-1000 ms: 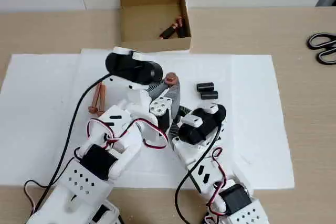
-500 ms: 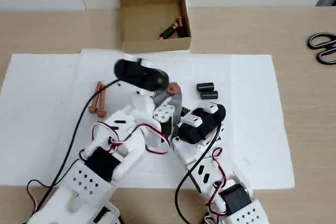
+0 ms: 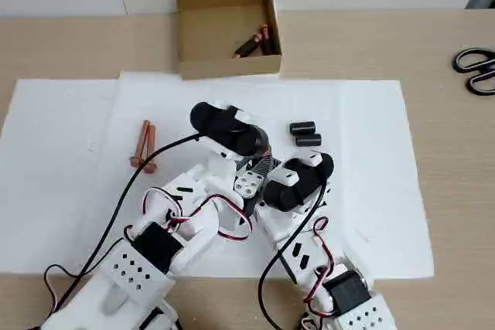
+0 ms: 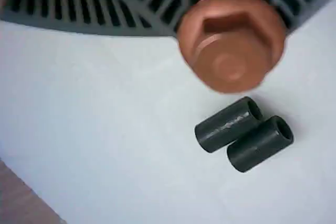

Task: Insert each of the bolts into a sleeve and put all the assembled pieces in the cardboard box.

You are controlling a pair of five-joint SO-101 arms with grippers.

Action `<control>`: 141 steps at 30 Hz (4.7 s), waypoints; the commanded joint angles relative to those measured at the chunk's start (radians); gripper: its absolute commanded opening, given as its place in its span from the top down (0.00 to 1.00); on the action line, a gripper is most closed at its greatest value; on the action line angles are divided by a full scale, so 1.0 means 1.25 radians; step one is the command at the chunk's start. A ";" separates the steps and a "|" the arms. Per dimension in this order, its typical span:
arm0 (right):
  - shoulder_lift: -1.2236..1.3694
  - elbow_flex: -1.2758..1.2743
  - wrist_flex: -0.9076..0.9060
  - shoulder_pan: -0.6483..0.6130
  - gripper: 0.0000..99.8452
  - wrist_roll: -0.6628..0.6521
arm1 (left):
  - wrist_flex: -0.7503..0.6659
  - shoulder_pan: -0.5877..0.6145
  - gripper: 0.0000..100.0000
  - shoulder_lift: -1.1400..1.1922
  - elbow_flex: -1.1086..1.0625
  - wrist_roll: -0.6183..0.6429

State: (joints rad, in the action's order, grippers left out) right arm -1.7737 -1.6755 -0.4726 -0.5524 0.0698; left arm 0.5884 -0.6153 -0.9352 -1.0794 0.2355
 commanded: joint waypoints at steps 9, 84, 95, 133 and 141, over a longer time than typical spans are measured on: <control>-0.023 -0.007 0.003 -0.002 0.99 0.002 | 0.011 -0.012 0.85 -0.002 0.039 0.022; 1.747 1.405 0.574 0.171 0.99 -0.151 | 0.744 0.470 0.68 0.002 0.494 -0.147; 2.068 1.672 0.564 0.171 0.98 -0.153 | 0.698 0.465 0.69 -0.002 0.423 -0.147; 1.506 1.705 -0.316 0.257 0.84 -0.149 | 0.703 0.465 0.69 -0.004 0.428 -0.149; 1.235 1.705 -0.697 0.256 0.84 -0.150 | 0.703 0.465 0.69 -0.004 0.428 -0.149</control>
State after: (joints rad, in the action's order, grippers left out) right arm -0.0798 0.4097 -1.1876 -0.2332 -0.1112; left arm 1.4876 -0.0292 -0.9275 -0.5531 0.0560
